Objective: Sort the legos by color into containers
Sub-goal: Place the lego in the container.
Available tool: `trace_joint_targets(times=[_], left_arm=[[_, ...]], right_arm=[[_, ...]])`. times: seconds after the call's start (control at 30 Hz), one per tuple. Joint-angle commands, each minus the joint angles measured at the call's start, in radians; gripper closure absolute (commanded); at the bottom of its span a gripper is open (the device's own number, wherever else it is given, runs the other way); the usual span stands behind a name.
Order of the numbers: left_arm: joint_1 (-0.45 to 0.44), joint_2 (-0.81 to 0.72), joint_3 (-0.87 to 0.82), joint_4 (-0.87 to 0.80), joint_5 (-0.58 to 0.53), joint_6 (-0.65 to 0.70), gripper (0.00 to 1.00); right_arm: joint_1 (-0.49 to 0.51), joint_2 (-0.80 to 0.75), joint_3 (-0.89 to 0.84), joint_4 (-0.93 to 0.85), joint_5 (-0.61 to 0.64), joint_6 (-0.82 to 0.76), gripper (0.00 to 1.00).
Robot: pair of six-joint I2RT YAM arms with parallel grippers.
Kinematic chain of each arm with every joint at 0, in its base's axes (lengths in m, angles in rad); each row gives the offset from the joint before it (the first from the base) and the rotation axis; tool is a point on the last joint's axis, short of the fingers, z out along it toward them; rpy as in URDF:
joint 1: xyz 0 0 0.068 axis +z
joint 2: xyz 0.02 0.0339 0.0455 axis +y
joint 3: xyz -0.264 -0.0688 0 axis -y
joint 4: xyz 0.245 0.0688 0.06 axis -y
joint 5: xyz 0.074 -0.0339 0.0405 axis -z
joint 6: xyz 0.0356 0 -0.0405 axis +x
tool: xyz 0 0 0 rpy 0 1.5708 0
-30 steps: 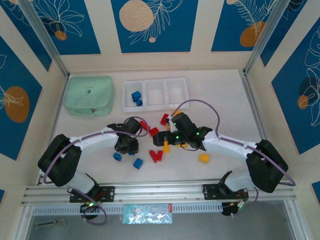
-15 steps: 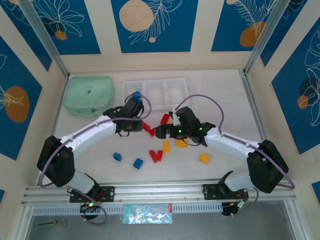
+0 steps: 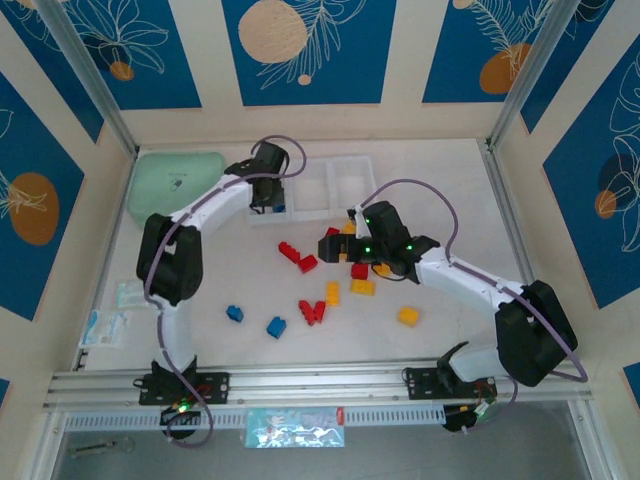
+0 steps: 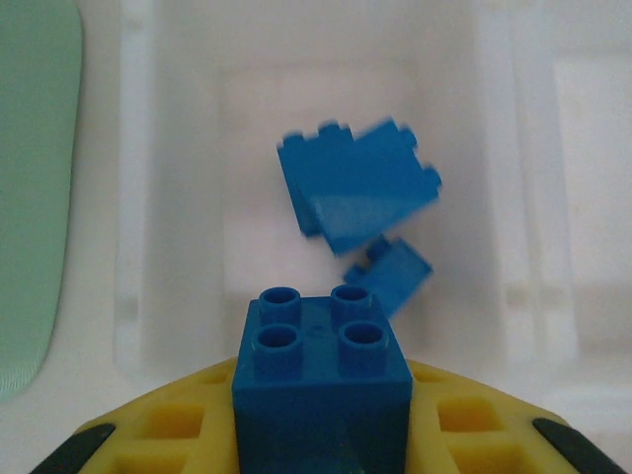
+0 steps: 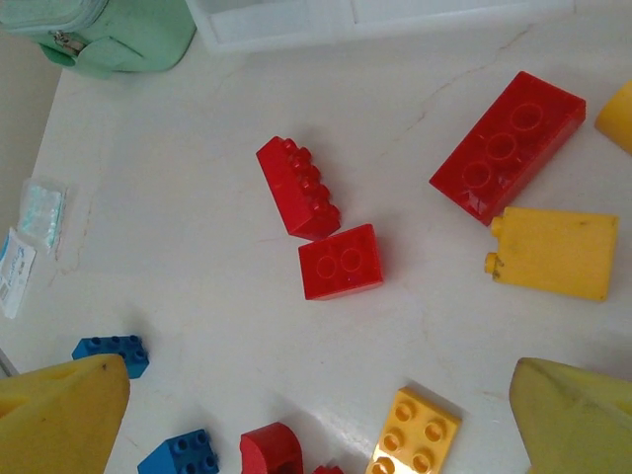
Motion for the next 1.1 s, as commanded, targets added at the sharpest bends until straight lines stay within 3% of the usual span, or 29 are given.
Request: trace_joint_targets(times=[0.0, 0.13, 0.43, 0.6, 1.07], left_arm=[[0.022, 0.069, 0.113, -0.063, -0.04, 0.044, 0.72], [0.024, 0.086, 0.181, -0.109, -0.042, 0.058, 0.57], [0.021, -0.01, 0.209, -0.184, 0.048, 0.038, 0.47], [0.009, -0.187, 0.031, -0.159, 0.13, 0.002, 0.43], [-0.145, -0.652, -0.498, -0.313, 0.076, -0.133, 0.33]], right_arm=[[-0.022, -0.006, 0.045, -0.029, -0.03, -0.021, 0.01], [-0.034, -0.02, 0.058, -0.047, -0.029, -0.036, 0.01], [-0.043, -0.032, 0.056, -0.057, -0.055, -0.04, 0.01], [-0.031, -0.019, 0.068, -0.088, -0.087, -0.064, 0.01], [0.093, -0.032, 0.029, -0.163, -0.105, -0.071, 0.01]])
